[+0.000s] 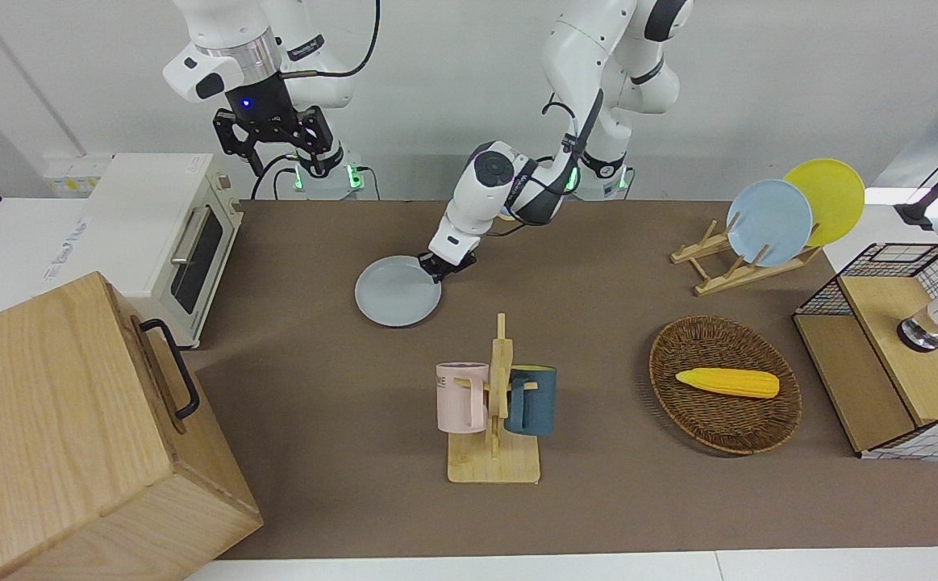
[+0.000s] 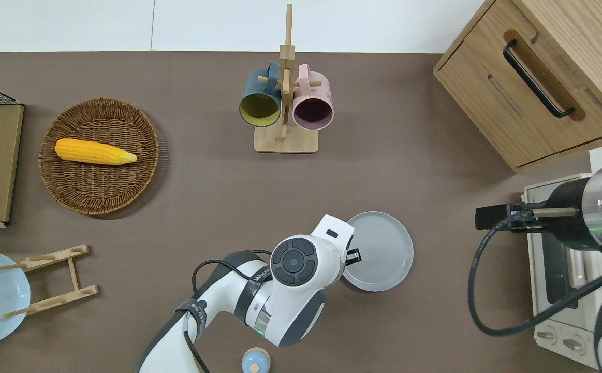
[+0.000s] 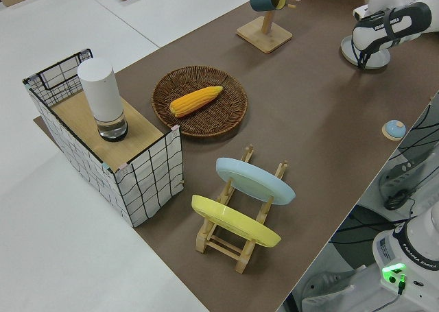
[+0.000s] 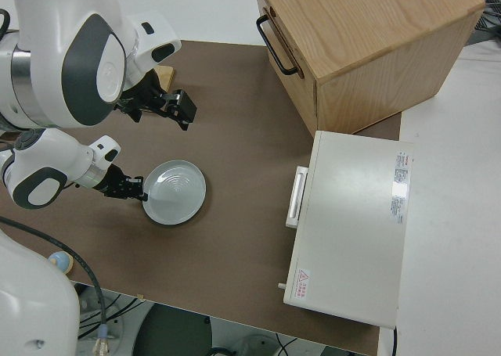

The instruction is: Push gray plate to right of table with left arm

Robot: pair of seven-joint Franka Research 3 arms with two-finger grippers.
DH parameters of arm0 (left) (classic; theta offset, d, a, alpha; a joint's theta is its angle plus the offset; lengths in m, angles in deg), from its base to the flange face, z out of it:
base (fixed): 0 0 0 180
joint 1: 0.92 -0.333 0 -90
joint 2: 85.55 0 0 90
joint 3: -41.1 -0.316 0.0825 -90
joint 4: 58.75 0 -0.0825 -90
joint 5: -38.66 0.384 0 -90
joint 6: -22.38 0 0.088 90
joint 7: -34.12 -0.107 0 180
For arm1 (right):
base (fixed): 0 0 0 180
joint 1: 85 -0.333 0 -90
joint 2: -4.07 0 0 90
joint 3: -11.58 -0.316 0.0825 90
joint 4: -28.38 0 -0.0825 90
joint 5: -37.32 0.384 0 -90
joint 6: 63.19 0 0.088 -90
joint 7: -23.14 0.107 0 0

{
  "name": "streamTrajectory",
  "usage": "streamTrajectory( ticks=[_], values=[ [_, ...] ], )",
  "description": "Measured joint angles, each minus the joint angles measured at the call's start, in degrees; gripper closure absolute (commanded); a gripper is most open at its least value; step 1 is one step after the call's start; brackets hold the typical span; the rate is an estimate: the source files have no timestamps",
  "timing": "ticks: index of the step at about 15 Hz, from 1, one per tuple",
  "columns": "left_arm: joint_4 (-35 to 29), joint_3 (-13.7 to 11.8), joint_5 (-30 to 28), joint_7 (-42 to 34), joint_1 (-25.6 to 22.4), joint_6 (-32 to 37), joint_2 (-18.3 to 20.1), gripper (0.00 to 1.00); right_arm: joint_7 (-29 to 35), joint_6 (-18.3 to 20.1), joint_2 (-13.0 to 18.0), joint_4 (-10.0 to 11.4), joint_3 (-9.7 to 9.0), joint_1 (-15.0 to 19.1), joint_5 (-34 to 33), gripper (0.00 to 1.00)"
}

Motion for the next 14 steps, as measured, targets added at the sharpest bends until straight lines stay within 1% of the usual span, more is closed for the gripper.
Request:
streamTrajectory(
  ticks=[5, 6, 7, 8, 10, 11, 13, 14],
  values=[
    [1.02, -0.63, 1.00, 0.46, 0.06, -0.42, -1.14, 0.00, 0.00, 0.00, 0.00, 0.00, 0.01, 0.00, 0.00, 0.005],
    [1.11, -1.49, 1.25, 0.48, 0.01, 0.14, -1.10, 0.00, 0.00, 0.00, 0.00, 0.00, 0.00, 0.00, 0.00, 0.005],
    [1.47, -3.18, 2.51, 0.48, -0.07, 2.28, -0.55, 0.01, 0.00, 0.00, 0.00, 0.00, 0.00, 0.00, 0.00, 0.005],
    [1.84, -5.17, 3.88, 0.48, -0.15, 5.03, 0.60, 0.00, 0.00, 0.00, 0.00, 0.00, 0.00, 0.00, 0.00, 0.005],
    [2.38, -7.59, 4.68, -1.12, -1.56, 10.46, 3.35, 0.00, 0.00, 0.00, 0.00, 0.00, 0.00, 0.00, 0.00, 0.005],
    [2.49, -8.24, 4.70, -3.32, -3.92, 14.29, 5.89, 0.00, 0.00, 0.00, 0.00, 0.00, 0.00, 0.00, 0.00, 0.005],
    [2.58, -8.50, 4.71, -7.91, -8.70, 20.39, 10.69, 0.00, 0.00, 0.00, 0.00, 0.00, 0.00, 0.00, 0.00, 0.005],
    [2.59, -8.57, 4.74, -11.65, -11.47, 23.90, 12.98, 0.00, 0.00, 0.00, 0.00, 0.00, 0.00, 0.00, 0.00, 0.005]
  ],
)
